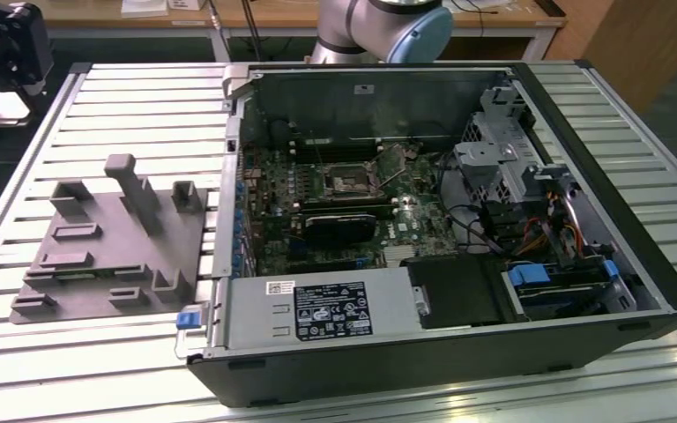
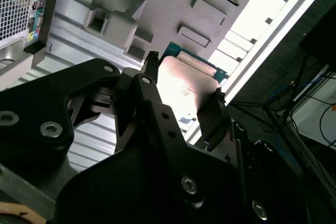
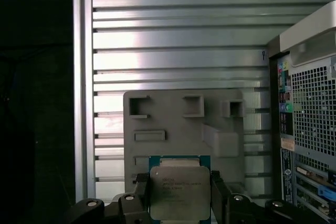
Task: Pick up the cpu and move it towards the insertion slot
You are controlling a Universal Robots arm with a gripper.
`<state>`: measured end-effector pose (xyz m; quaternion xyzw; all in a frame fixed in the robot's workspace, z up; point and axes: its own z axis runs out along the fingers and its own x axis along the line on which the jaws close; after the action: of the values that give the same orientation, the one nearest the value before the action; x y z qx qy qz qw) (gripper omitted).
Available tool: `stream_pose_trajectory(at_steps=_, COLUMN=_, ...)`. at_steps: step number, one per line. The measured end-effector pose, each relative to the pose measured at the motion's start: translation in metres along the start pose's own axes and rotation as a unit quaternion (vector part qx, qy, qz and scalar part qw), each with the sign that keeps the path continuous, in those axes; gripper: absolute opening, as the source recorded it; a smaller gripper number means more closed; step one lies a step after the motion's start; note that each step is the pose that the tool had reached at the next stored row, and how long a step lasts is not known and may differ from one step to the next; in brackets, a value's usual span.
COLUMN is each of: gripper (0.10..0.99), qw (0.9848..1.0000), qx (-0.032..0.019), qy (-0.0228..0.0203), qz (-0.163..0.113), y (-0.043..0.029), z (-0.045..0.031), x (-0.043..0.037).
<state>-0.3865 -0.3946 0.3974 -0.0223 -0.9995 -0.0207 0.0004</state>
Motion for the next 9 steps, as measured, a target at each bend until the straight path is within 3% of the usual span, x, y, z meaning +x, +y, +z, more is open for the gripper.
stream_pose_trajectory(at_steps=9, gripper=0.545, qw=1.0000, qx=0.0001, qy=0.0000, qz=0.000, y=0.0012, z=-0.0046, x=-0.0059)
